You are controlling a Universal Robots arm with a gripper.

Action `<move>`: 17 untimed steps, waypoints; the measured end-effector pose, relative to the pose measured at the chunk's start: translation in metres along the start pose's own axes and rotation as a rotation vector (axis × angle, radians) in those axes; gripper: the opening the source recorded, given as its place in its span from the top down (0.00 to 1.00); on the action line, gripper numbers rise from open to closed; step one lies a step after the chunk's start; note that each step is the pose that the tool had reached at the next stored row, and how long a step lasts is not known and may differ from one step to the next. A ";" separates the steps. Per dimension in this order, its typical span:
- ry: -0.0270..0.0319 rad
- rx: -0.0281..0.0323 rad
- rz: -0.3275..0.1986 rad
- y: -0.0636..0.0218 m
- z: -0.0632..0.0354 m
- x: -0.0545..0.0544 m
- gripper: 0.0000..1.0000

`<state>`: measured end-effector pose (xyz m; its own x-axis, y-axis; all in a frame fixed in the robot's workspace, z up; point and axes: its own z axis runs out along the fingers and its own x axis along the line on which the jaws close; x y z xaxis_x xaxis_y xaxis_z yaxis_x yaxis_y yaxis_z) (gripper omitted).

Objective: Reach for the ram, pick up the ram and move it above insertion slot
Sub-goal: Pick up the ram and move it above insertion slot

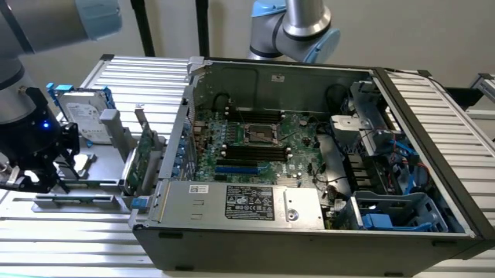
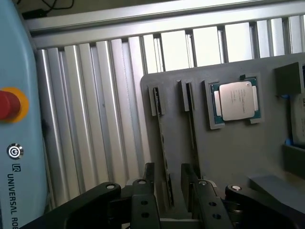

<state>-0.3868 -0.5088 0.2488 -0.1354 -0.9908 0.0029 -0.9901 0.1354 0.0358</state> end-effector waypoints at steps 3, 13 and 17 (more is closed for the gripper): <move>0.0000 0.0003 0.000 -0.0003 0.0055 0.000 0.64; 0.0000 0.0004 -0.001 -0.0009 0.0236 0.000 0.64; 0.0002 0.0004 -0.006 -0.0012 0.0308 0.000 0.64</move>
<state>-0.3868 -0.5092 0.2181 -0.1293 -0.9916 0.0029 -0.9910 0.1293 0.0354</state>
